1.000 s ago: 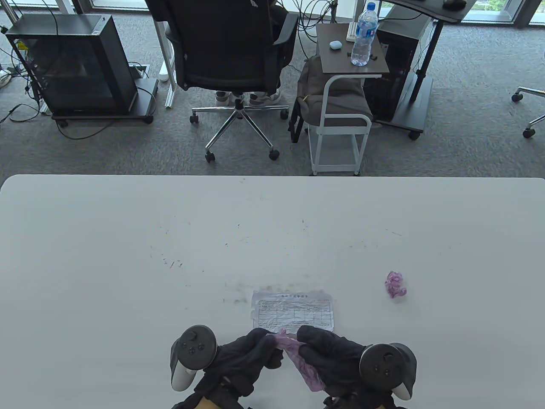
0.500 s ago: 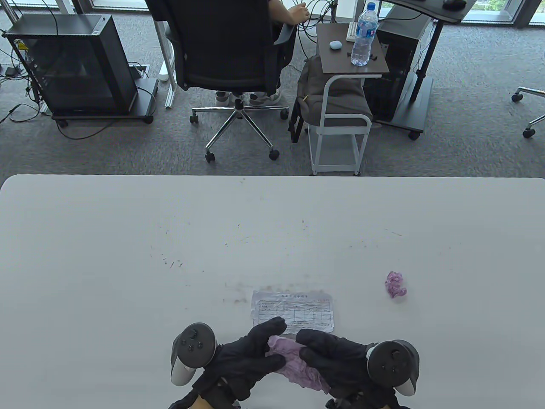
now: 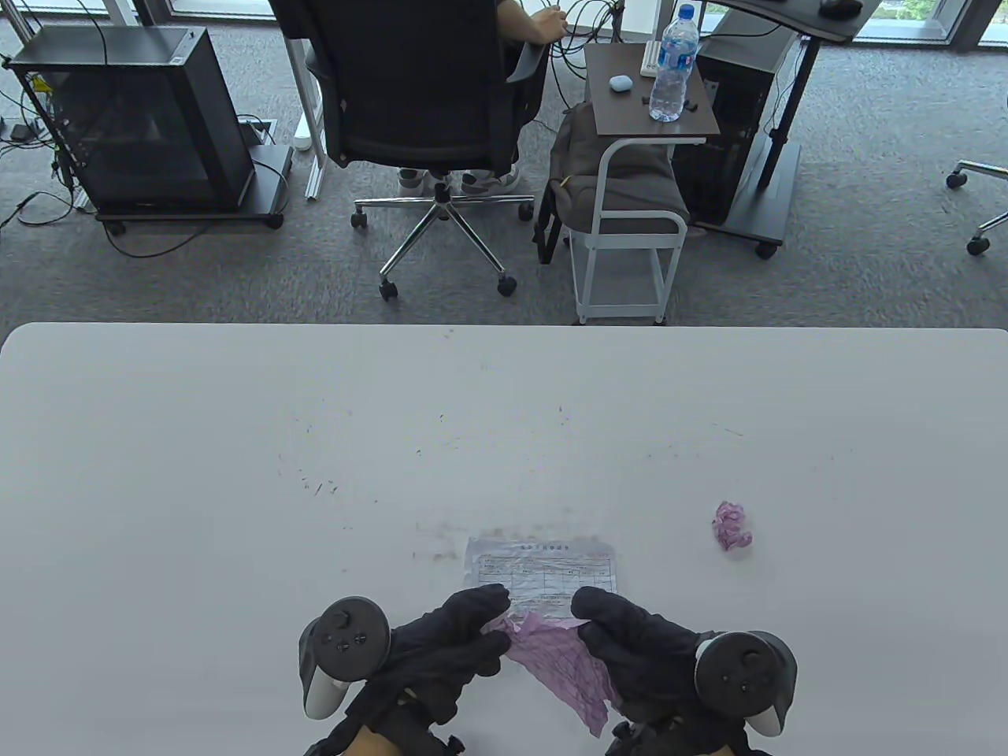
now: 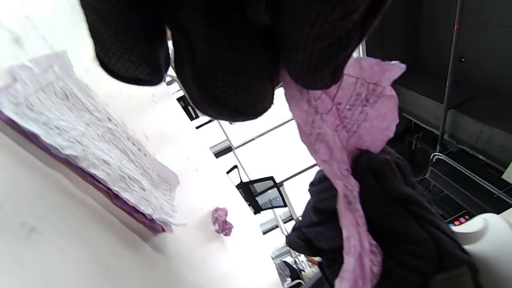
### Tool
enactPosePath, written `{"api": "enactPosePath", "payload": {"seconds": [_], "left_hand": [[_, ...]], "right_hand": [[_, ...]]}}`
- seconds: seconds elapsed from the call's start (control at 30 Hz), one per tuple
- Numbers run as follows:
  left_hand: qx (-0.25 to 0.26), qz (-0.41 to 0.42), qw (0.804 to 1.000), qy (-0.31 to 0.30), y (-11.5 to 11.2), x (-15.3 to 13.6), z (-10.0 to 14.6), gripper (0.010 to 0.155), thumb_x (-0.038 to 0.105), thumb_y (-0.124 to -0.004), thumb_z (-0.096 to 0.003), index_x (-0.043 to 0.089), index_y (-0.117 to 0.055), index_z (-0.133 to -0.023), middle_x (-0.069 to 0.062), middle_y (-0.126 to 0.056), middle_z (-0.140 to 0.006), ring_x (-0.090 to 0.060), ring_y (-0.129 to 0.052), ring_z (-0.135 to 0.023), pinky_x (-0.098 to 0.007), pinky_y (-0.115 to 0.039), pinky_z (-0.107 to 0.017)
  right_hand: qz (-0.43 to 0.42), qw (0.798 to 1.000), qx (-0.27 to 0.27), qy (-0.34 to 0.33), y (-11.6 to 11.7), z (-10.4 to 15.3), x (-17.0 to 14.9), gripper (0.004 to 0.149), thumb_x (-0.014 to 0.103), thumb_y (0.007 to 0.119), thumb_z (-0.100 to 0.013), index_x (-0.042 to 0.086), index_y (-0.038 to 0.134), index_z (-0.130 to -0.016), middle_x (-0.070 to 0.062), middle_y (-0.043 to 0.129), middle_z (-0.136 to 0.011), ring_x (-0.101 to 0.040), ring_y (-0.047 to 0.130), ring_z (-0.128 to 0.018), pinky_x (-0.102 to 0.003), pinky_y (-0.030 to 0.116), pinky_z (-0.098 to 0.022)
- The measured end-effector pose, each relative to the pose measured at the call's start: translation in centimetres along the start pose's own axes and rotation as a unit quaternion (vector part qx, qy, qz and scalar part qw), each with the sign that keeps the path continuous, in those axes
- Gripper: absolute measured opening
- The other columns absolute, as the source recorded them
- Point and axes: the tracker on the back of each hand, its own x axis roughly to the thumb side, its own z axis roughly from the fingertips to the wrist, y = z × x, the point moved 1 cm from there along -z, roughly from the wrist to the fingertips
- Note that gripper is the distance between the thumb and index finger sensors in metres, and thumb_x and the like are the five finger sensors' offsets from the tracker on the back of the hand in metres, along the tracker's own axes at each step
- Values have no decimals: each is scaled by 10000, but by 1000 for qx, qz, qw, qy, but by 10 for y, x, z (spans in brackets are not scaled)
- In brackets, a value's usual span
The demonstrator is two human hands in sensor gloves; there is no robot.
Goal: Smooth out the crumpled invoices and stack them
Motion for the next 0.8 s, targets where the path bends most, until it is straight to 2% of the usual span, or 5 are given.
{"api": "enactPosePath", "payload": {"seconds": [0.2,0.27,0.4,0.67,0.8], "left_hand": [[-68,-147,984,-78,-6,18,1,1039,599,-858,-445,106,-285,-1158,-228,-184,-1137,-557,-537,-1000,-689,-594,-657],[-74,-123,986,-82,-14,22,0,996,581,-867,-448,44,-386,-1135,-260,-325,-1128,-544,-628,-976,-679,-632,-646],[-33,-81,992,-89,-14,24,0,446,307,-819,-552,94,-769,-941,-200,-824,-884,-269,-1032,-608,-521,-859,-518],[34,-90,991,-97,1,28,6,440,249,-793,-560,70,-759,-960,-151,-922,-695,-92,-988,-198,-397,-938,-355],[67,-119,987,-87,9,26,8,440,243,-770,-567,76,-733,-973,-144,-907,-713,-82,-978,-166,-376,-942,-330]], "right_hand": [[21,998,58,-18,8,-1,3,395,275,776,-519,154,730,-892,-93,948,-606,-177,972,-349,-389,895,-296],[10,997,70,-23,14,-1,5,399,276,776,-519,146,728,-893,-90,949,-609,-178,974,-354,-390,896,-298],[-8,994,110,-22,25,-1,5,424,281,796,-517,119,716,-900,-94,952,-608,-175,977,-348,-385,899,-288],[43,969,243,23,40,-5,-5,486,279,843,-514,133,681,-949,-113,898,-725,-205,960,-465,-420,885,-375],[25,977,201,61,31,-5,-14,414,275,808,-528,160,719,-915,-146,853,-794,-263,943,-553,-467,865,-421]]}}
